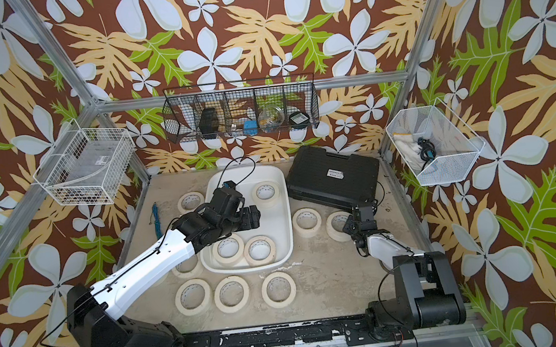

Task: Take out the art tape in the storage box
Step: Place the art tape at the center of the board, then pick up the art tape from the storage box.

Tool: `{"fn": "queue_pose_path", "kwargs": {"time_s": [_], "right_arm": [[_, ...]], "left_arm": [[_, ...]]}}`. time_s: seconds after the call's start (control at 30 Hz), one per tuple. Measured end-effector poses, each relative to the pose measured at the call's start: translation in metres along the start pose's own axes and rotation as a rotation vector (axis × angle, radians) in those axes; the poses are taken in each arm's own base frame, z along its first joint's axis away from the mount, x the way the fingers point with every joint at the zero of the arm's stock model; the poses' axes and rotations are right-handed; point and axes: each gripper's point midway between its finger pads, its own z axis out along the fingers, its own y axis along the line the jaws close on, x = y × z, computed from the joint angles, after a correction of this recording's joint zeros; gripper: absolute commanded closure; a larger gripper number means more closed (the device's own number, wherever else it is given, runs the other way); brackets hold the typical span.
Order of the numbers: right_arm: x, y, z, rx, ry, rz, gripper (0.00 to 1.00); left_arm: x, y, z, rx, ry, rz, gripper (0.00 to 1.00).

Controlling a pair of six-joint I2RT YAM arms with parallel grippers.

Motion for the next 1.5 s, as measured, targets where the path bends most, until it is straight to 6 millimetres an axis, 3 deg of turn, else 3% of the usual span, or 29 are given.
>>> {"fn": "queue_pose_path", "kwargs": {"time_s": [0.3, 0.57, 0.73, 1.23, 1.5], "right_arm": [[-0.013, 0.010, -0.011, -0.041, -0.021, -0.022, 0.50], [-0.040, 0.029, -0.046, -0.127, -0.093, -0.024, 0.49], [-0.042, 0.046, -0.062, -0.213, -0.053, -0.044, 0.49], [-0.008, 0.085, -0.105, -0.415, 0.130, -0.122, 0.46], [0.005, 0.098, -0.120, -0.471, 0.163, -0.158, 0.45]], "left_arm": [[0.005, 0.002, 0.006, -0.011, 0.015, 0.003, 0.14], [-0.003, 0.017, 0.022, -0.045, 0.022, -0.022, 0.14], [-0.021, 0.027, 0.042, -0.065, 0.028, -0.050, 0.15], [-0.077, 0.045, 0.118, -0.129, 0.017, -0.134, 0.17], [-0.078, 0.047, 0.165, -0.159, 0.045, -0.151, 0.17]]}}
